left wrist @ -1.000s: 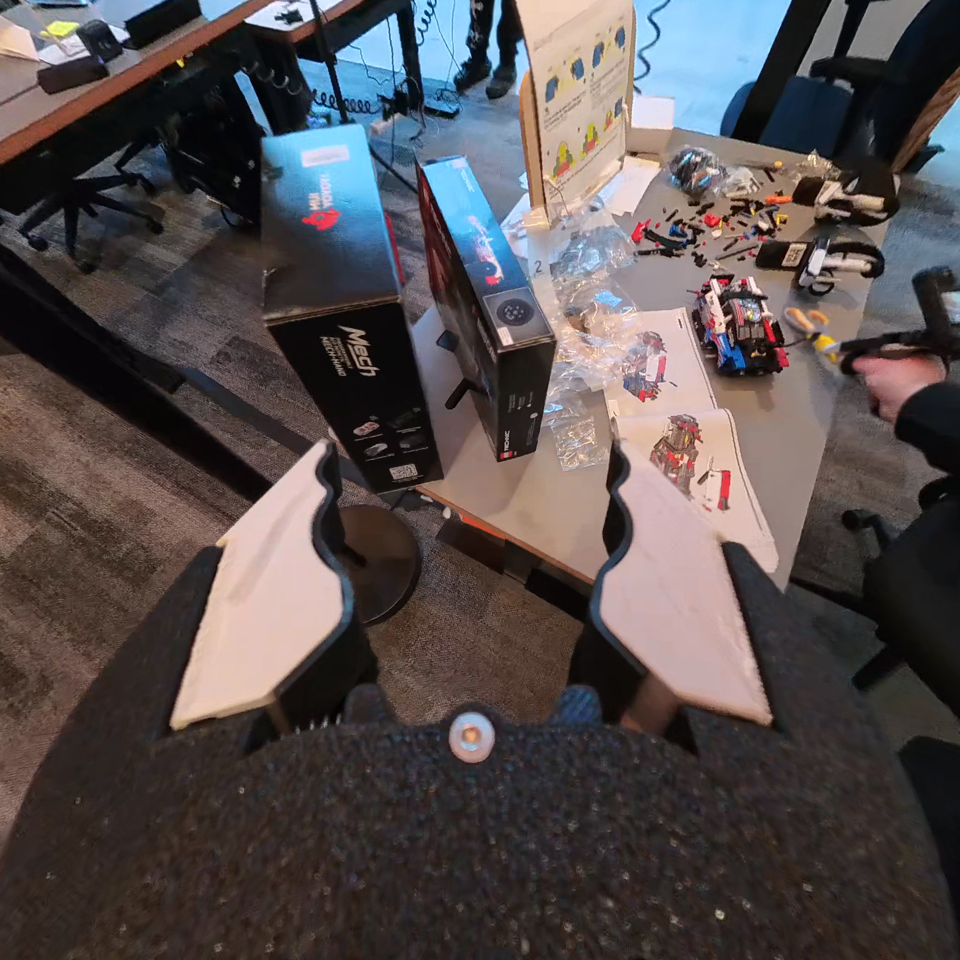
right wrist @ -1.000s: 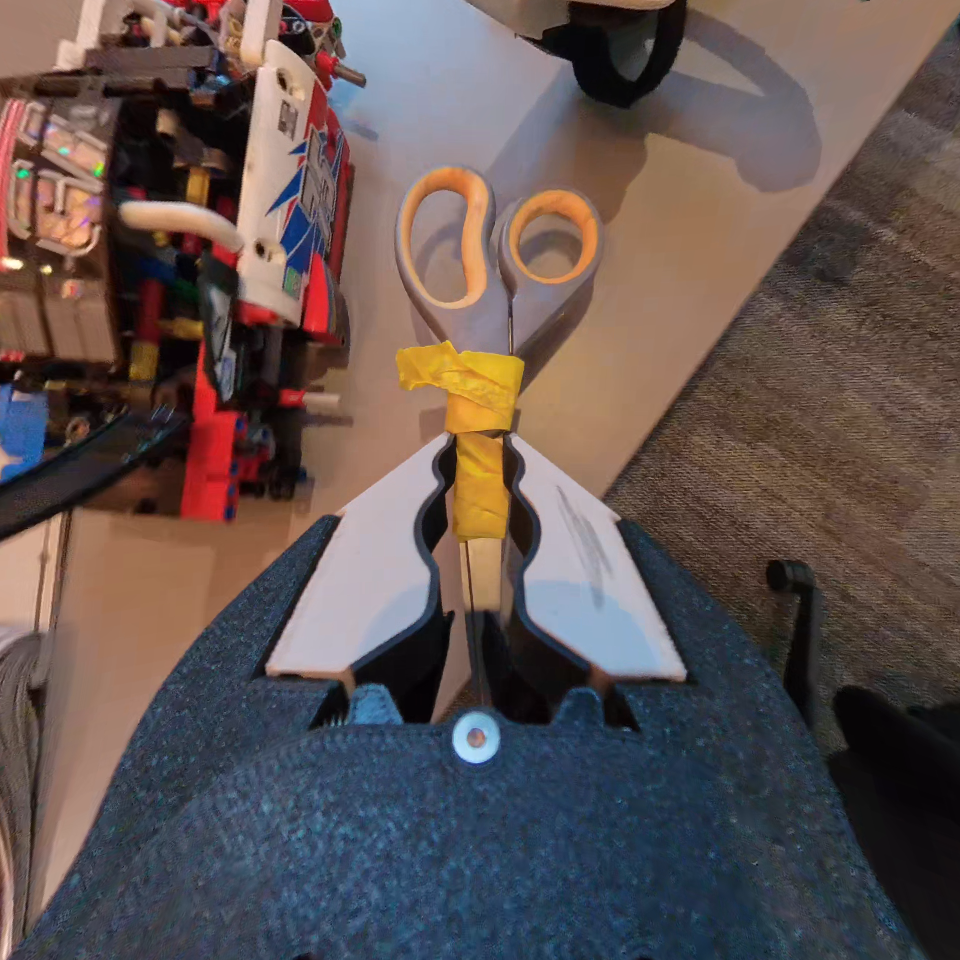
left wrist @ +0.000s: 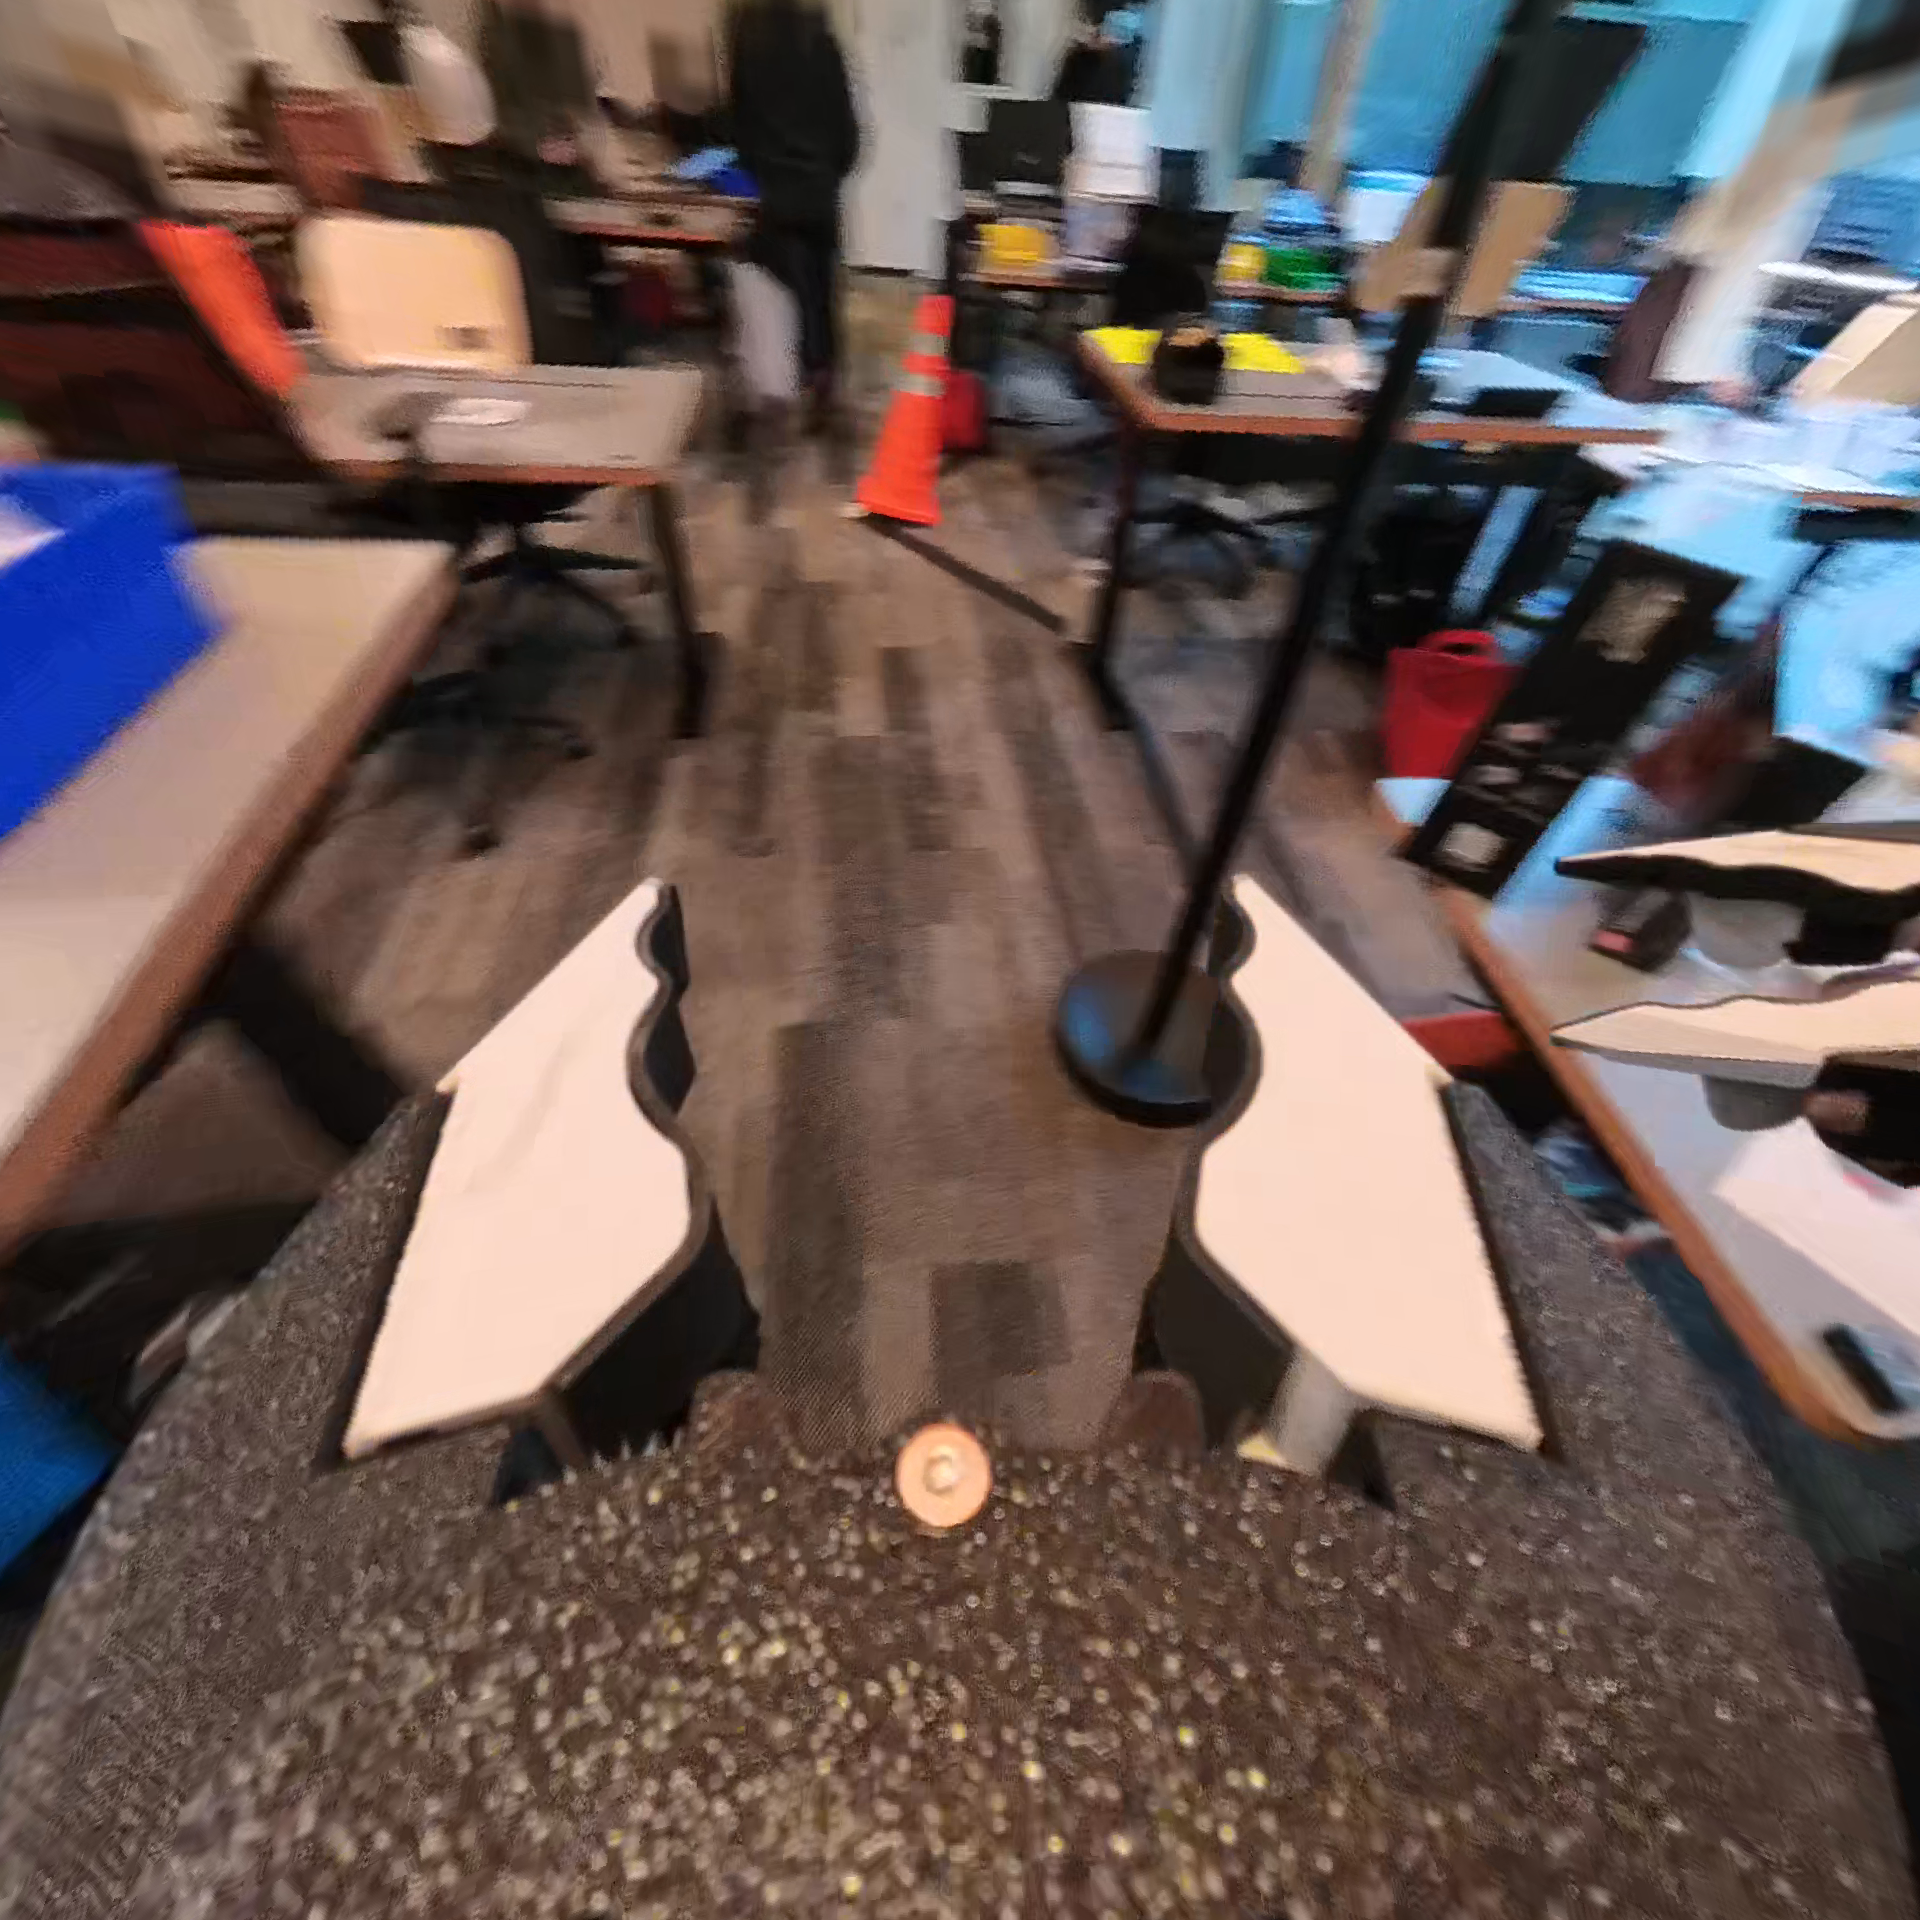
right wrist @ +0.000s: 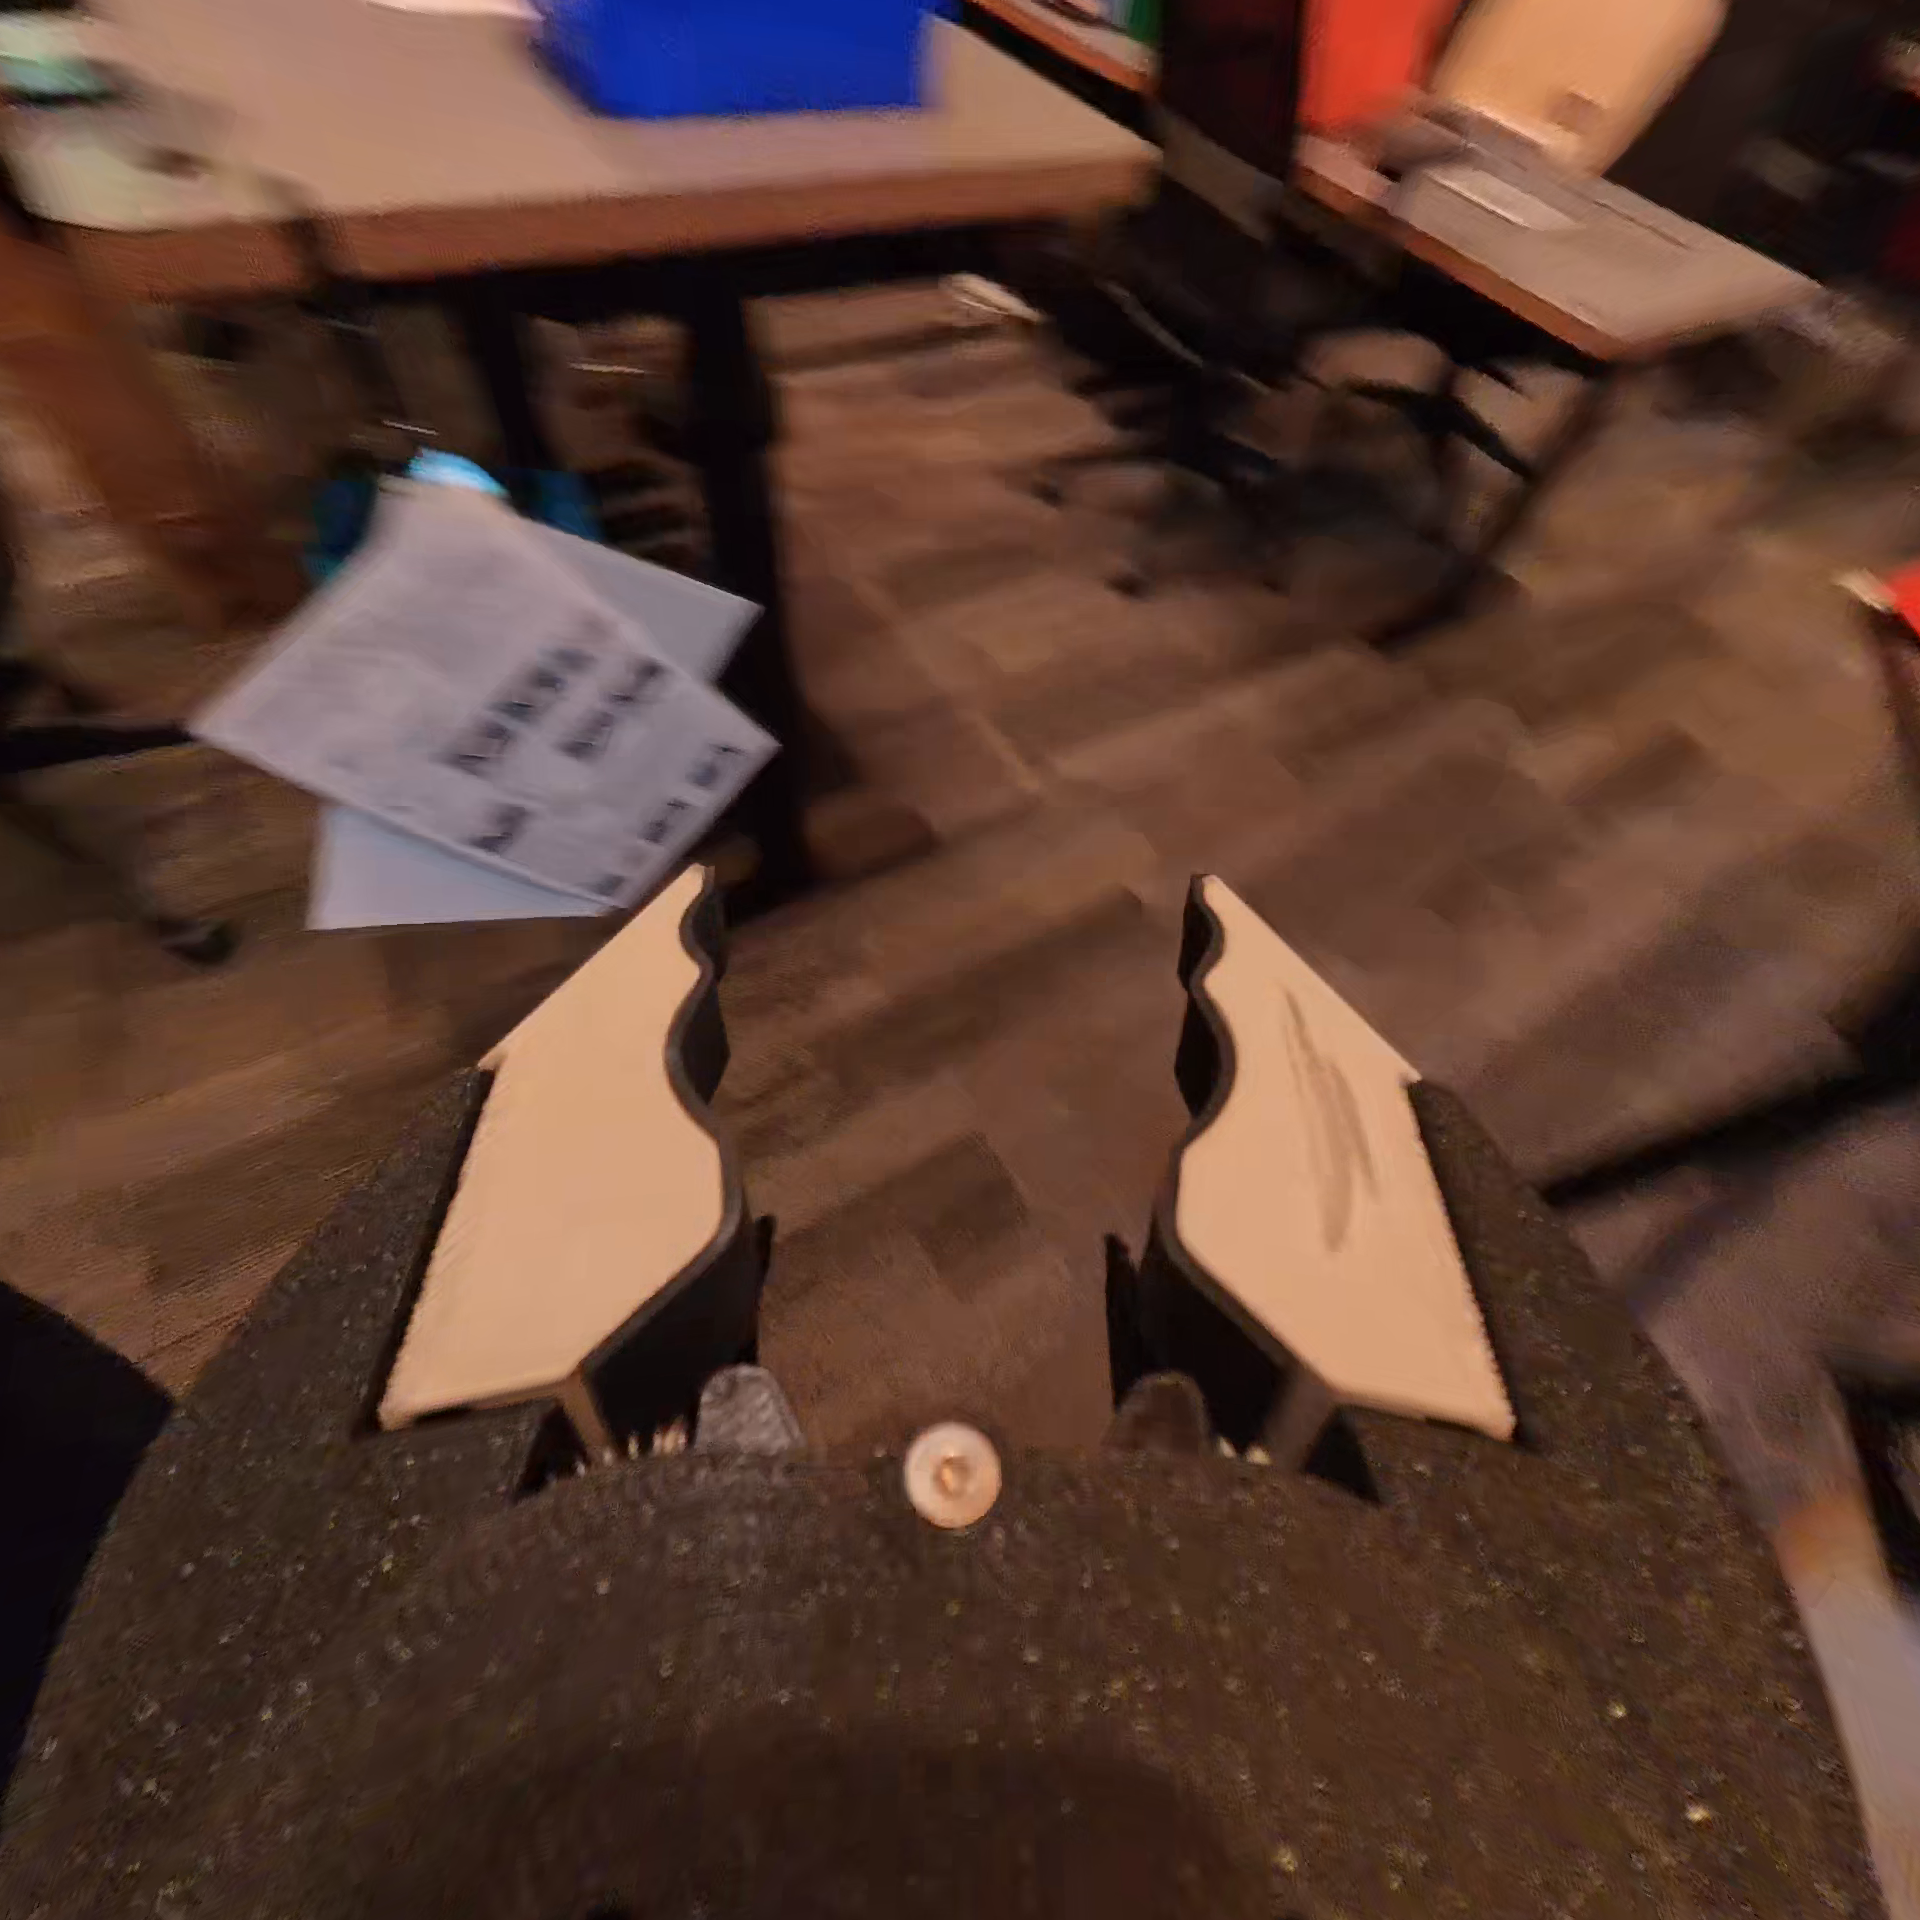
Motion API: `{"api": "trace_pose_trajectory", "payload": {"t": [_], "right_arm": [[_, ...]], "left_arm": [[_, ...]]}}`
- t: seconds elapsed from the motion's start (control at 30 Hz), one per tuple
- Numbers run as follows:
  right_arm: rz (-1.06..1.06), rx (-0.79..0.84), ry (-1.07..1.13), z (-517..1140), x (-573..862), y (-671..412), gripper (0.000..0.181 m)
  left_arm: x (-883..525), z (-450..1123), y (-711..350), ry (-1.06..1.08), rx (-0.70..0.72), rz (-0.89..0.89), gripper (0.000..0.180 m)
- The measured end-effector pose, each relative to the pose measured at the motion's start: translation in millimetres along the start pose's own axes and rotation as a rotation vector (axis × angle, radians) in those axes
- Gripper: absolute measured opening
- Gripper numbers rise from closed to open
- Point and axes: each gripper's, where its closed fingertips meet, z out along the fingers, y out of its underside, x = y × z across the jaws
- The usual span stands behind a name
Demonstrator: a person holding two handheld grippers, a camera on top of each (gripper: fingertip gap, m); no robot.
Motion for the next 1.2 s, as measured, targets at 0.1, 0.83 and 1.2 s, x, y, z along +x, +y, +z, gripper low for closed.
{"api": "trace_pose_trajectory", "payload": {"t": [0.1, 0.83, 1.2], "right_arm": [[-0.137, 0.040, -0.202, 63.6, -111.8, -67.8, 0.090], [-0.360, 0.323, -1.109, 318.7, -585.7, -380.9, 0.115], [-0.277, 0.076, -1.024, 463.2, -710.9, -397.1, 0.127]], "left_arm": [[-97.2, -106.4, 11.7, -0.183, 0.058, -0.114, 0.100], [-467.8, -391.6, 51.5, -0.851, 0.080, -0.315, 0.112], [-666.2, -410.0, 98.2, -0.681, -0.007, -0.362, 0.118]]}}
